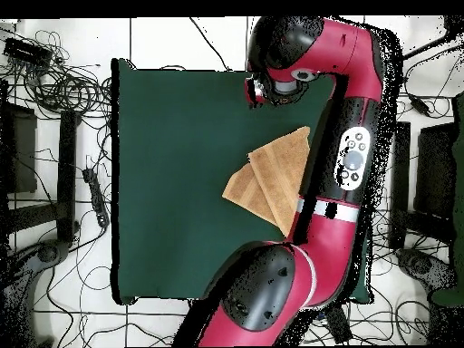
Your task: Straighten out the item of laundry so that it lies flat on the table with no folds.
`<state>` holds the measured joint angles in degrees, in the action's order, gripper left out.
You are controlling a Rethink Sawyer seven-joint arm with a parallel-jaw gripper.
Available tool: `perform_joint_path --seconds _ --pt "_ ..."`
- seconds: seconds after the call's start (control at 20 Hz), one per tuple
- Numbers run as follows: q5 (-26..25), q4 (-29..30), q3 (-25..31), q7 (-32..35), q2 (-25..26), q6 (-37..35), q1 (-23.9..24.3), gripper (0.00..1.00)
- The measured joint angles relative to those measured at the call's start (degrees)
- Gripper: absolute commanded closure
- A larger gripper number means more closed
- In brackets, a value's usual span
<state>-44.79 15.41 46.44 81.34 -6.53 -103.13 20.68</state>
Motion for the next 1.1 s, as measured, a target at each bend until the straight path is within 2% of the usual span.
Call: perform_joint_path --seconds 0.35,0.85,1.1 --pt "2.85 1.74 -2.71 0.0 -0.01 4.01 0.08 0.0" --pt "5.89 3.41 -6.5 0.0 -0.48 4.14 0.15 0.0" --pt "8.05 6.76 -9.34 0.0 -2.97 4.32 1.49 0.0"
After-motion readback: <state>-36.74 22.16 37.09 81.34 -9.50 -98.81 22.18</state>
